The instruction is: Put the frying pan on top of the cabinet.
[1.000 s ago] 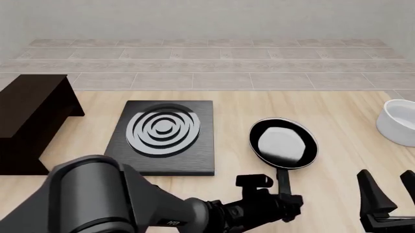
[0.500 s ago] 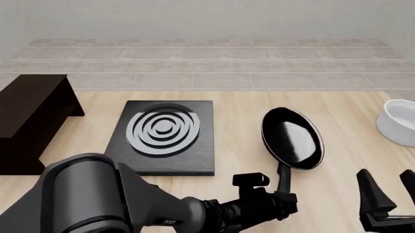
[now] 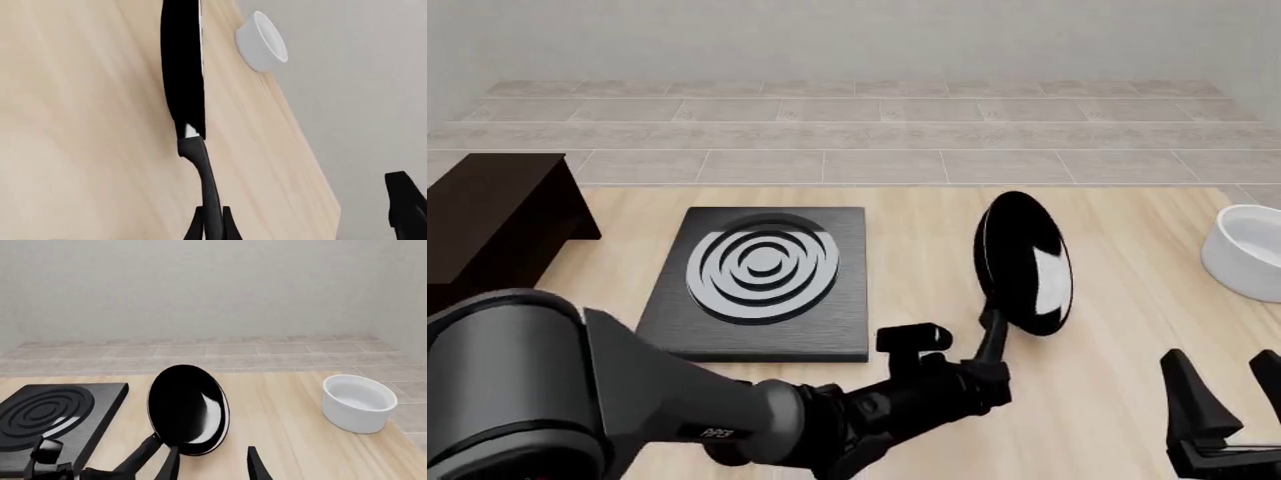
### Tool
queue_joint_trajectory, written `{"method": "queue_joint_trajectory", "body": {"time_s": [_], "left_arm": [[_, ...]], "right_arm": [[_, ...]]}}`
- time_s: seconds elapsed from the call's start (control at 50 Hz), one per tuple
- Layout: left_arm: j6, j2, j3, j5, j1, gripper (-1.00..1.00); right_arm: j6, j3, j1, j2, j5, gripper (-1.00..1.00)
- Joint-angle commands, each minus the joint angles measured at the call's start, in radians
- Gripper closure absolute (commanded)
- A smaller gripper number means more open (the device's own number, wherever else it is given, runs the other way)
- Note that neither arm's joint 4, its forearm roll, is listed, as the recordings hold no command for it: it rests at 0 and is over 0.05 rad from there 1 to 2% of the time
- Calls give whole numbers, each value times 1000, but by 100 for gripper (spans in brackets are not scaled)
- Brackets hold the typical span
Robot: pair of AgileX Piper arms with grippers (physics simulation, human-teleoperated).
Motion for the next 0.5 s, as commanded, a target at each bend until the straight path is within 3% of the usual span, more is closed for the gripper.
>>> {"method": "queue_joint_trajectory", "body": {"time_s": [0.02, 0.32, 0.5], "left_arm": [[24, -107, 39, -13, 42, 100], [28, -192, 81, -17, 59, 100], [29, -317, 119, 23, 95, 100]], "right_arm": [[-3, 0, 2, -8, 8, -100], [-10, 0, 5, -1, 3, -100], [-8, 1, 6, 4, -3, -100]]}}
